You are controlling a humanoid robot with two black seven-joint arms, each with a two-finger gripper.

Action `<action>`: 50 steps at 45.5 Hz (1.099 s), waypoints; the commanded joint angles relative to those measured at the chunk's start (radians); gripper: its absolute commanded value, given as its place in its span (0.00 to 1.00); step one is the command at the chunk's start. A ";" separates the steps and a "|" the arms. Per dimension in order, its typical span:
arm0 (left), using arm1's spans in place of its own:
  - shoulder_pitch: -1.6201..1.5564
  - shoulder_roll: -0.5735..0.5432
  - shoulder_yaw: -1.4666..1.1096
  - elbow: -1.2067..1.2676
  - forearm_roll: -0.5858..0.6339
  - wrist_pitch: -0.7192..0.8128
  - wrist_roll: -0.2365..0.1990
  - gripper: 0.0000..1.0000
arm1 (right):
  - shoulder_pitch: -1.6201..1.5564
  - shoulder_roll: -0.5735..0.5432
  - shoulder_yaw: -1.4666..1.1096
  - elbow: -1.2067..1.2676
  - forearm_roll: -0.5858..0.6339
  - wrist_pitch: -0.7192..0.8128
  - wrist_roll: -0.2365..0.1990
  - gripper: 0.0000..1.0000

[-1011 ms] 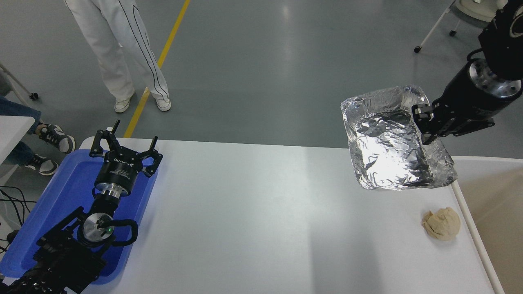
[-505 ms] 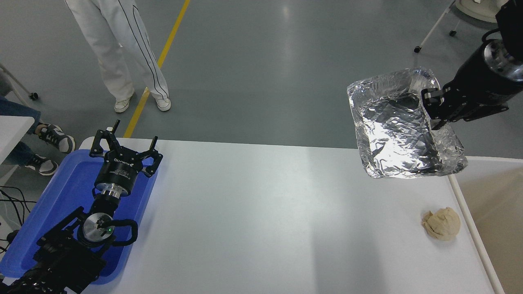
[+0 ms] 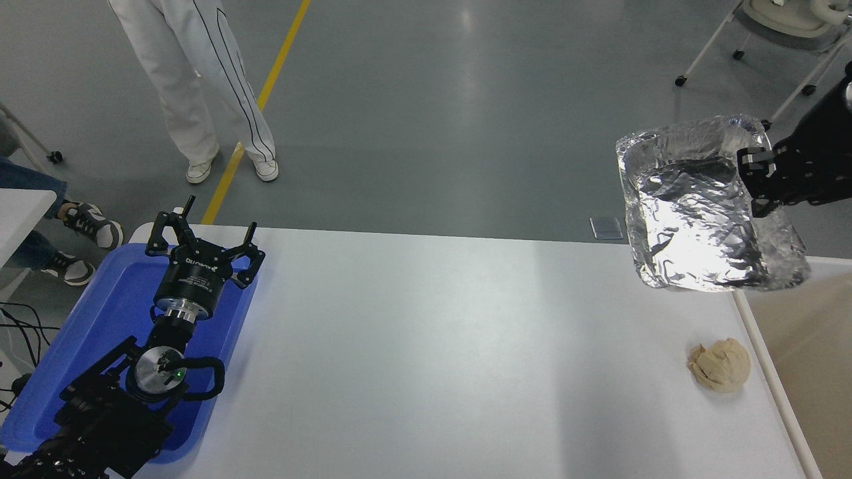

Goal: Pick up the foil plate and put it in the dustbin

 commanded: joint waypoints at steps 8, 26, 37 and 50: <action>0.000 0.000 0.000 0.000 0.001 0.000 0.000 1.00 | -0.012 -0.257 -0.099 -0.070 -0.168 0.000 -0.003 0.00; 0.000 0.000 0.000 0.000 0.001 -0.002 0.000 1.00 | -0.013 -0.406 -0.132 -0.156 -0.261 0.000 -0.003 0.00; 0.000 0.000 0.000 0.000 0.001 -0.002 0.000 1.00 | -0.065 -0.454 -0.132 -0.228 -0.299 0.000 -0.003 0.00; 0.000 0.000 0.000 0.000 0.001 -0.002 0.000 1.00 | -0.125 -0.470 -0.118 -0.319 -0.297 0.000 -0.003 0.00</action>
